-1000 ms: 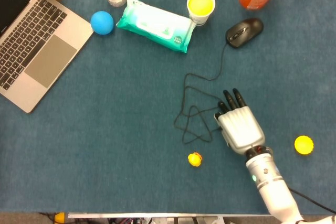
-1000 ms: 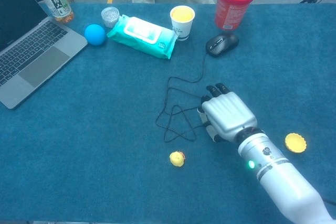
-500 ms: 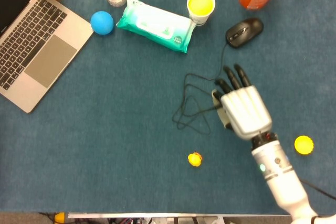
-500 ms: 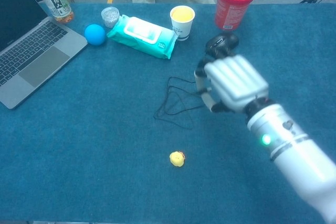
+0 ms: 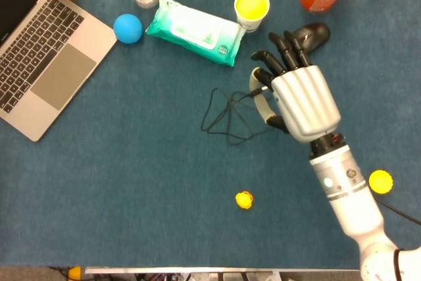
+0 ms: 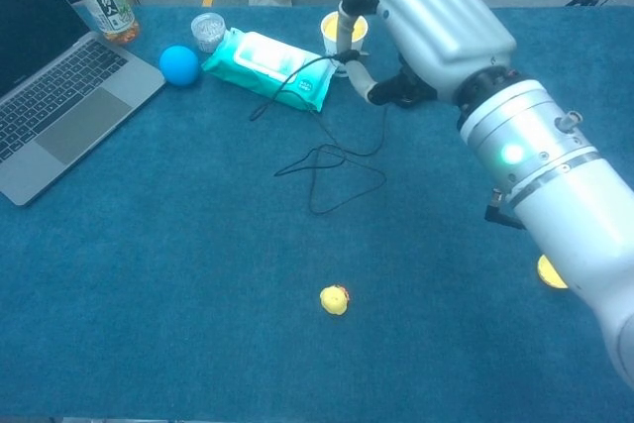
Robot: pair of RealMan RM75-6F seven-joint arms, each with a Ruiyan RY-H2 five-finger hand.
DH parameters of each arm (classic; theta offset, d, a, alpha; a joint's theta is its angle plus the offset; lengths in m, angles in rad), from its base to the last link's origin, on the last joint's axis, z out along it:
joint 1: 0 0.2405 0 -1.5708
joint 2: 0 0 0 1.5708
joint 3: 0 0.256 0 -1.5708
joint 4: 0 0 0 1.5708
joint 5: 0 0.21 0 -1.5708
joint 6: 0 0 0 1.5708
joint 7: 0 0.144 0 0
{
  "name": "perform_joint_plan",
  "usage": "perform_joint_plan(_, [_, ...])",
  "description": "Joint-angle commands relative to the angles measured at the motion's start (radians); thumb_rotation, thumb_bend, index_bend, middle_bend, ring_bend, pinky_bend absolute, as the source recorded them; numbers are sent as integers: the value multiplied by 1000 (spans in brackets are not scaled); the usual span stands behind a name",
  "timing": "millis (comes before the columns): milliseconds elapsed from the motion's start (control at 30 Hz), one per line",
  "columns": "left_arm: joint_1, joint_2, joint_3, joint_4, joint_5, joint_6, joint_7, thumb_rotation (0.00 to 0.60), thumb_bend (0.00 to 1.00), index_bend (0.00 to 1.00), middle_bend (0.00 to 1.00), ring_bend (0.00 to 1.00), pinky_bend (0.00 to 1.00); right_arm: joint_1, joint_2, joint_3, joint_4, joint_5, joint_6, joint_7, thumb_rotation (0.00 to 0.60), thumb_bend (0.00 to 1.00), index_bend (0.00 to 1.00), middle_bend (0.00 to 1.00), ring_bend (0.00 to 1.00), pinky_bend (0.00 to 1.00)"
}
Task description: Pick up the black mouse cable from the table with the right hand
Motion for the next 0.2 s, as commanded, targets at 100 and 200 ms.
perform_joint_plan(100, [2, 2, -1, -3, -3, 2, 3, 600, 147, 247, 192, 158, 94, 14, -6, -5, 2, 10, 8, 3, 600, 507, 608, 301, 76, 66])
perform_joint_plan(200, [3, 2, -1, -3, -4, 2, 4, 600, 147, 247, 192, 158, 94, 19, -7, -11, 5, 14, 16, 6, 600, 507, 608, 301, 76, 65])
